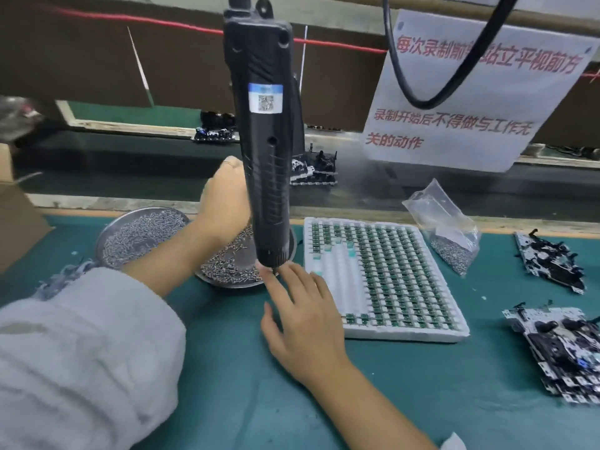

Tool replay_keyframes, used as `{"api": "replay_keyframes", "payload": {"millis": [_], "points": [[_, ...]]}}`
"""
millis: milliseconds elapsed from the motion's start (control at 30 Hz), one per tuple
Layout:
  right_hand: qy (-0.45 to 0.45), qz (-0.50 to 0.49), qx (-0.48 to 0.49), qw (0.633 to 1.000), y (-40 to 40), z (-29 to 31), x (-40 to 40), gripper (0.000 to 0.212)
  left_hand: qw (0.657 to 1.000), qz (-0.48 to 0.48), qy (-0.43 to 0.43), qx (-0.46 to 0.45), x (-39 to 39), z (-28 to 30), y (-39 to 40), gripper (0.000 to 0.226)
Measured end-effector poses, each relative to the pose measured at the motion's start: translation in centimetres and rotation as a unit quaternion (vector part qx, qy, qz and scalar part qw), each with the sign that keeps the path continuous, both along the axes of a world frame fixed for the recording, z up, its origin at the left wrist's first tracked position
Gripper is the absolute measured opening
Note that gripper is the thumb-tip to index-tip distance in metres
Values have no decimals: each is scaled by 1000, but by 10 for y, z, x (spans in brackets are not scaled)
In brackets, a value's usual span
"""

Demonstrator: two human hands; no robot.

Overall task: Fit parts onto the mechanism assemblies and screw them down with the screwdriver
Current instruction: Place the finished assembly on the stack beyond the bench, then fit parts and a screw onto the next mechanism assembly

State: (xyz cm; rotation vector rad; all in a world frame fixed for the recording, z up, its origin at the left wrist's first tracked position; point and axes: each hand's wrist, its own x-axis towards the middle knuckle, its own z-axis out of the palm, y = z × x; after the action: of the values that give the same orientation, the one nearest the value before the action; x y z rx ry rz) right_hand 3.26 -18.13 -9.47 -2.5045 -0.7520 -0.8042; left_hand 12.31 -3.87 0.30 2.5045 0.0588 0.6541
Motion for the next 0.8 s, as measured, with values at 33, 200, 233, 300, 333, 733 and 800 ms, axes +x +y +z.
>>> {"api": "replay_keyframes", "payload": {"millis": [33, 200, 233, 300, 333, 733, 800], "points": [[-8, 0, 3, 1000, 0, 0, -1, 51, 1000, 15, -6, 18, -5, 2, 9, 25], [-9, -10, 31, 999, -2, 2, -3, 48, 997, 0, -68, 23, -69, -12, 69, 34], [-4, -9, 40, 999, -4, 2, -4, 48, 995, -21, -86, 41, -88, -18, 75, 34], [19, -6, 96, 995, -6, 2, -6, 47, 991, -53, -104, 69, -125, -32, 80, 32], [40, -6, 145, 989, -8, 2, -8, 45, 990, -65, -98, 82, -141, -40, 82, 34], [55, 241, -51, 968, -13, 0, -17, 60, 955, -207, -94, 192, -173, -99, 80, 43], [44, 220, -99, 969, -10, -1, -16, 54, 976, -138, -94, 137, -167, -96, 87, 48]]}}
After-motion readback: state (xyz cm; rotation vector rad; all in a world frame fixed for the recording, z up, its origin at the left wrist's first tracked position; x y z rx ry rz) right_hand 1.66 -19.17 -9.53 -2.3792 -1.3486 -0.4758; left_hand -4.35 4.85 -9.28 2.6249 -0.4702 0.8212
